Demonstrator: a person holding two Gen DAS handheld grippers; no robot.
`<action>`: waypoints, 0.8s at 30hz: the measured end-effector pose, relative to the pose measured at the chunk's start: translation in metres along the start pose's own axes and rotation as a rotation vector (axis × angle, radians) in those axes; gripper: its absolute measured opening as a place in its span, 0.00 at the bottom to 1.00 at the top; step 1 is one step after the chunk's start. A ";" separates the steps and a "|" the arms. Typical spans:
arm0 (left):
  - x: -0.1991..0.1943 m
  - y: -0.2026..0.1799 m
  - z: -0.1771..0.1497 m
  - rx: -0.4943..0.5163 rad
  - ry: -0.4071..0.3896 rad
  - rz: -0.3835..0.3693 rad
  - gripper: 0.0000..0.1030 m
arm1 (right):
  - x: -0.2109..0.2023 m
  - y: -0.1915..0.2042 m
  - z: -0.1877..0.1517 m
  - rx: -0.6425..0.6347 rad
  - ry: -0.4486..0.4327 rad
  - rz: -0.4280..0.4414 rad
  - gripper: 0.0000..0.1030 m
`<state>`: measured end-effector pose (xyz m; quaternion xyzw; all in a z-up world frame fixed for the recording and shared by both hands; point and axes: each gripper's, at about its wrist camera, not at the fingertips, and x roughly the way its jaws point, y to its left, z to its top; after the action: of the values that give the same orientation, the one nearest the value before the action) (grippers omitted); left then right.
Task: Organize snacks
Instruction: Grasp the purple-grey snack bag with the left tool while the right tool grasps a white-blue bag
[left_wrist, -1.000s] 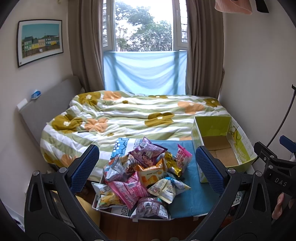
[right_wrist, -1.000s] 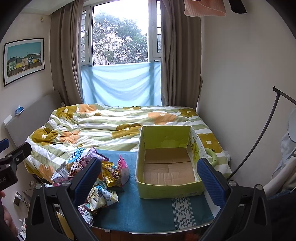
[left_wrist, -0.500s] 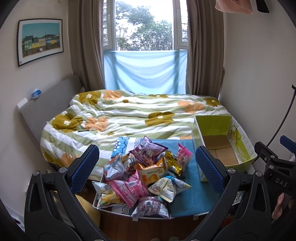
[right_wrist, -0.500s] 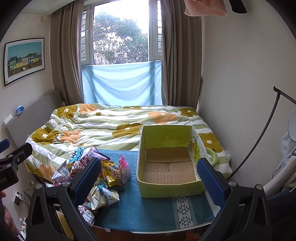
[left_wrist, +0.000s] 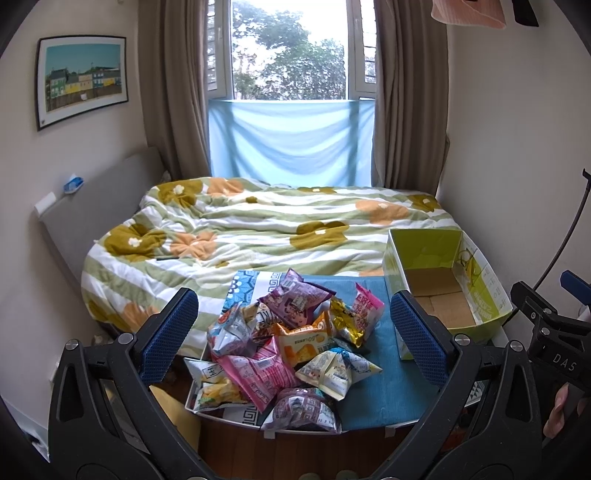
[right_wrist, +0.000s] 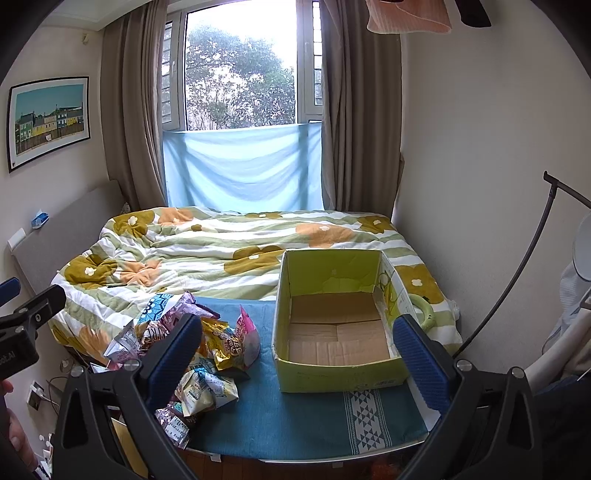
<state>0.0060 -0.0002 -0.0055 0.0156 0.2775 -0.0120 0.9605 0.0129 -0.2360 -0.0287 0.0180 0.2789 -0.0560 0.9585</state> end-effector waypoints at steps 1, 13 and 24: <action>-0.001 0.002 -0.001 -0.009 0.001 -0.011 1.00 | -0.001 0.003 -0.002 -0.002 0.001 0.000 1.00; 0.011 0.020 -0.041 -0.036 0.099 0.050 1.00 | 0.031 0.005 -0.029 -0.001 0.123 0.116 1.00; 0.099 0.023 -0.109 -0.063 0.400 -0.140 1.00 | 0.099 0.021 -0.073 0.048 0.354 0.243 1.00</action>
<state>0.0322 0.0256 -0.1504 -0.0316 0.4630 -0.0668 0.8832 0.0589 -0.2202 -0.1432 0.0838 0.4374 0.0573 0.8935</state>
